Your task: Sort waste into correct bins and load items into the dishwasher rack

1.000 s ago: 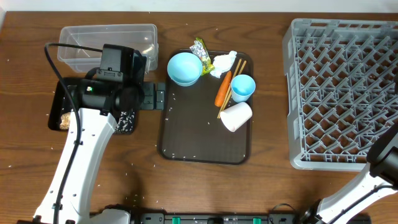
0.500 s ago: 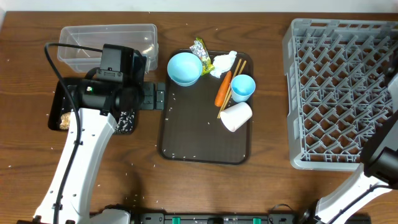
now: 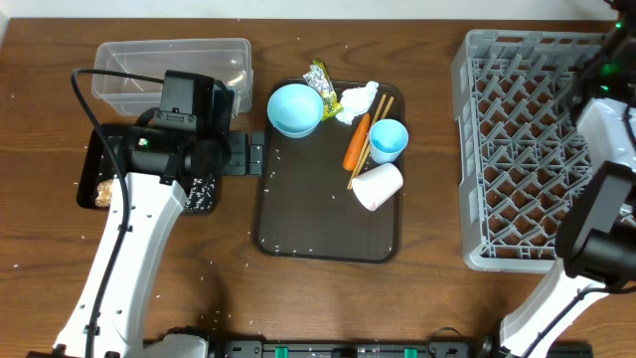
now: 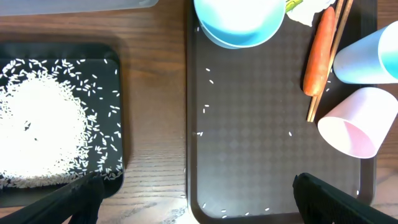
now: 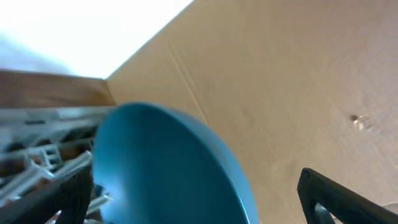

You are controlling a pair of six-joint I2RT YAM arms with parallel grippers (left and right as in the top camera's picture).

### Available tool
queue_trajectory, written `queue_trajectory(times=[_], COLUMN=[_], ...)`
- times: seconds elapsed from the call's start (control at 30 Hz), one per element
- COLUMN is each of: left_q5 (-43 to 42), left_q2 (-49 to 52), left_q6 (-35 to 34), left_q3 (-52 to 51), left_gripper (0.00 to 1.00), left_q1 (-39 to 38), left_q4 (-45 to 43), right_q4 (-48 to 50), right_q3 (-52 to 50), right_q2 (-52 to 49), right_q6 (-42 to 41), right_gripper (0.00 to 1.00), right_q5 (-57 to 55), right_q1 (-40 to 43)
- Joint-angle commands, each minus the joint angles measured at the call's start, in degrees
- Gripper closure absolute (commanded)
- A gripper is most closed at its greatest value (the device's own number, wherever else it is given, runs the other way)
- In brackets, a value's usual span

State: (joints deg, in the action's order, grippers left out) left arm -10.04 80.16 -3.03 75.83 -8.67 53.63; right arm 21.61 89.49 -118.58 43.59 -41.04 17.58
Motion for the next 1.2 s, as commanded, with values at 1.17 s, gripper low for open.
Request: queue_trajectory(times=[1.17], left_q5=[0.7], left_q2=[0.3], left_q6=[-0.3], left_q3=[0.9], left_gripper=[0.02], left_q1=[0.3], left_q4=[0.1], right_q4=[-34.9], right_q3=[2.7], right_q2=[5.0], right_q6=[-54.0], right_gripper=[0.12], right_q5=[50.4], right_q1=[-40.8])
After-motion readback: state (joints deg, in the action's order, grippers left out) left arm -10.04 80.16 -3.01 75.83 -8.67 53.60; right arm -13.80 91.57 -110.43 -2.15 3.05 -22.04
